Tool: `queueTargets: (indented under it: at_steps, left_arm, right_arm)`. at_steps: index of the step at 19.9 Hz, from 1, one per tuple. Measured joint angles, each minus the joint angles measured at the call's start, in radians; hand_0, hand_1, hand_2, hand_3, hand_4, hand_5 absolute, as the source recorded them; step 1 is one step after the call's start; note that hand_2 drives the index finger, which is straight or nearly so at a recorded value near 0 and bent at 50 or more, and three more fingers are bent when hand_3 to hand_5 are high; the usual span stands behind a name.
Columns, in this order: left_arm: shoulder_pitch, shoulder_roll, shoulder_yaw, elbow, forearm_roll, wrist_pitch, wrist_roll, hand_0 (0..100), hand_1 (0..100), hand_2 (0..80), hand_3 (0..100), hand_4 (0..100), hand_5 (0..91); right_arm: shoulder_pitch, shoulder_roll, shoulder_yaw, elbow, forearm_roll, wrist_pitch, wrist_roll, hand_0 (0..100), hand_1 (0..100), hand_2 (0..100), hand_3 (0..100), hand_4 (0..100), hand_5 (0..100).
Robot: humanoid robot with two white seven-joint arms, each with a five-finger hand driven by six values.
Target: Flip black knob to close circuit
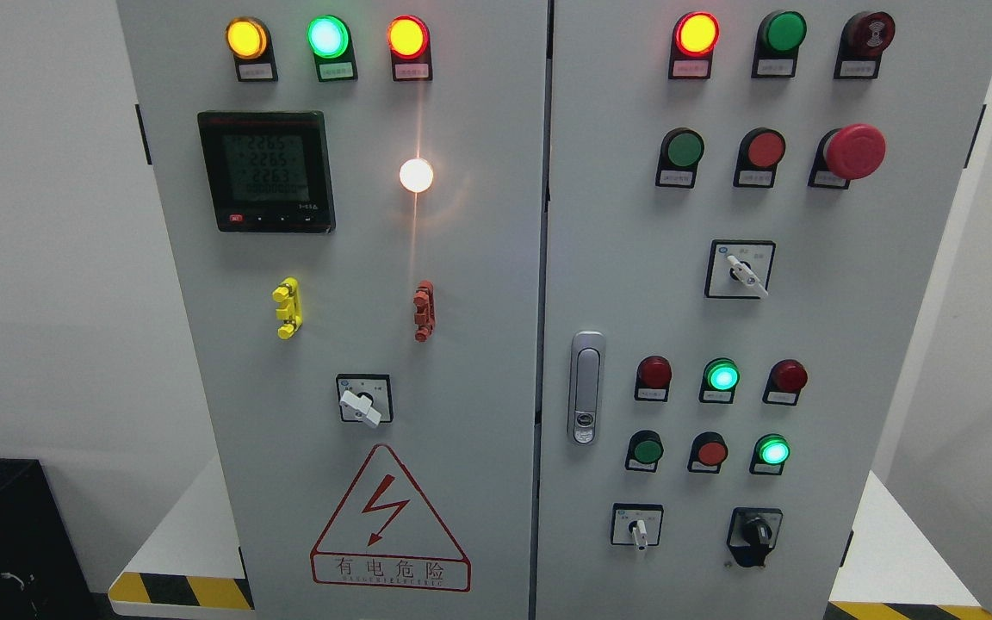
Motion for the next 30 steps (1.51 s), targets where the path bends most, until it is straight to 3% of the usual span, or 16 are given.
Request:
queueTargets:
  at_steps: [7, 12, 20, 30]
  left_arm:
    - [0.000, 0.000, 0.000, 0.000, 0.000, 0.000, 0.000, 12, 56, 0.0, 0, 0, 0.0]
    - [0.000, 0.000, 0.000, 0.000, 0.000, 0.000, 0.000, 12, 56, 0.0, 0, 0, 0.0]
    - [0.000, 0.000, 0.000, 0.000, 0.000, 0.000, 0.000, 12, 56, 0.0, 0, 0, 0.0]
    - [0.000, 0.000, 0.000, 0.000, 0.000, 0.000, 0.000, 12, 56, 0.0, 0, 0, 0.0]
  right_arm:
    - [0.000, 0.000, -0.004, 0.003, -0.008, -0.008, 0.003, 0, 16, 0, 0, 0, 0]
    - [0.000, 0.001, -0.027, 0.004, -0.011, -0.021, 0.044, 0, 14, 0, 0, 0, 0]
    - [0.001, 0.003, -0.101, -0.008, -0.011, -0.168, 0.105, 0, 7, 0, 0, 0, 0]
    - [0.005, 0.005, -0.200, -0.123, -0.011, -0.357, 0.140, 0, 2, 0, 1, 0, 0]
